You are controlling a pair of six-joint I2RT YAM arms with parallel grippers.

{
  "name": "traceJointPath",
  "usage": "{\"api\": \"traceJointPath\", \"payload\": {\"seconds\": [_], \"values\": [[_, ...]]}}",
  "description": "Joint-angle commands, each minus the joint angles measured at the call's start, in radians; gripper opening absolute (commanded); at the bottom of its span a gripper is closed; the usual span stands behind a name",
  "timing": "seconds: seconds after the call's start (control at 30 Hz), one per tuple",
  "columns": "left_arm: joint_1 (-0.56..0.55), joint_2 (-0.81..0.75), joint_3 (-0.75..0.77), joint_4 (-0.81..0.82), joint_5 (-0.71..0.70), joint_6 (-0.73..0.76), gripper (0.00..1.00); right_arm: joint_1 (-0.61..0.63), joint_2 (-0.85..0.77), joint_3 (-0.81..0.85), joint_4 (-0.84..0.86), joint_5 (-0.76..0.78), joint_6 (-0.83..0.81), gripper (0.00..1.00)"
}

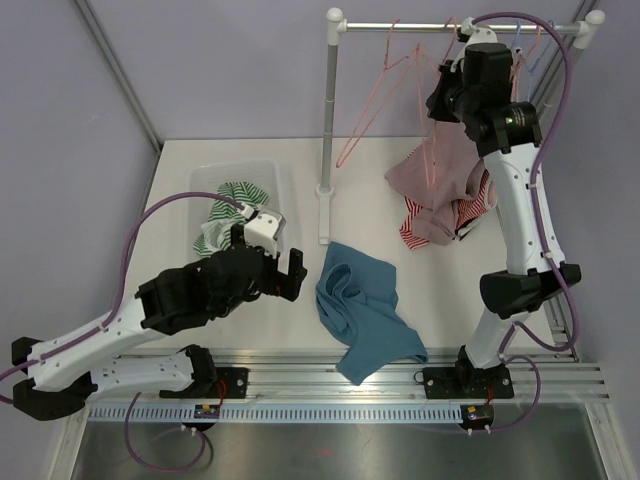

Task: Remove the tank top from the hanger

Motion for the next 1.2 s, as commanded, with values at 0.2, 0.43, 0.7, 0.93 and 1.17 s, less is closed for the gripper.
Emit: {"api": "traceJointPath", "payload": {"seconds": [0.2, 0.43, 0.7, 0.93, 1.17], "values": [[-0.001, 0.019, -0.021, 0.068, -0.022, 0.001, 0.99, 0.057, 0.167, 0.267, -0.063, 0.012, -0.029, 0.00], [0.001, 0.050, -0.047, 0.095, 0.001, -0.004, 0.99, 0.067, 0.209, 0.293, -0.035, -0.003, -0.035, 0.00], [0.001, 0.081, -0.062, 0.134, 0.027, -0.010, 0.99, 0.068, 0.233, 0.286, -0.043, -0.037, -0.031, 0.00], [-0.009, 0.182, -0.093, 0.250, 0.127, -0.030, 0.99, 0.070, 0.143, 0.208, -0.032, -0.034, -0.038, 0.29], [-0.050, 0.364, -0.097, 0.387, 0.158, -0.027, 0.99, 0.068, -0.030, 0.105, -0.046, -0.015, -0.049, 0.80]]}}
